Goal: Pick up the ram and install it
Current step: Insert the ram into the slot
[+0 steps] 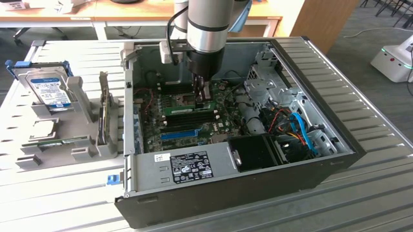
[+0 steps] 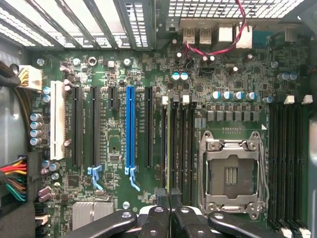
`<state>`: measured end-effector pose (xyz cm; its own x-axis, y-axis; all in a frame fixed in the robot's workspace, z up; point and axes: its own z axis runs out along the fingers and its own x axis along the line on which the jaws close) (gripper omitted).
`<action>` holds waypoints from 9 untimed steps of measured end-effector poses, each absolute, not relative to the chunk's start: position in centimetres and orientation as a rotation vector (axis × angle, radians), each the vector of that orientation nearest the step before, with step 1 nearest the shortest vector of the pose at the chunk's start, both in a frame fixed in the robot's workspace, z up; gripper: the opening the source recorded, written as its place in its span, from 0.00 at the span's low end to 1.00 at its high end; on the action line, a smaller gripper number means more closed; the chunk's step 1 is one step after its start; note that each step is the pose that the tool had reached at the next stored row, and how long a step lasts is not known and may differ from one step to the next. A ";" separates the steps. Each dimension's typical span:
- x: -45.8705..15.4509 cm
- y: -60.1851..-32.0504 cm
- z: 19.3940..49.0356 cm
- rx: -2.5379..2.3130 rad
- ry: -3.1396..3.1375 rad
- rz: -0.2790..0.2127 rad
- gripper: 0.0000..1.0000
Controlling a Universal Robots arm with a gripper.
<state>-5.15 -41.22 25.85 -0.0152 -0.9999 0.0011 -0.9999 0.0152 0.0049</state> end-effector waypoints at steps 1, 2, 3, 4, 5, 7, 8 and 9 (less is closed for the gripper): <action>-5.0 -41.2 25.8 2.201 -2.235 -0.004 0.12; -4.9 -41.2 25.8 2.201 -2.235 -0.004 0.12; -4.8 -41.2 25.8 2.201 -2.235 -0.004 0.12; -4.7 -41.2 25.8 2.201 -2.235 -0.004 0.12; -4.6 -41.2 25.8 2.201 -2.235 -0.004 0.12; -4.5 -41.2 25.8 2.201 -2.235 -0.004 0.12; -4.5 -41.2 25.8 2.201 -2.235 -0.004 0.12; -4.5 -41.2 25.8 2.201 -2.235 -0.004 0.12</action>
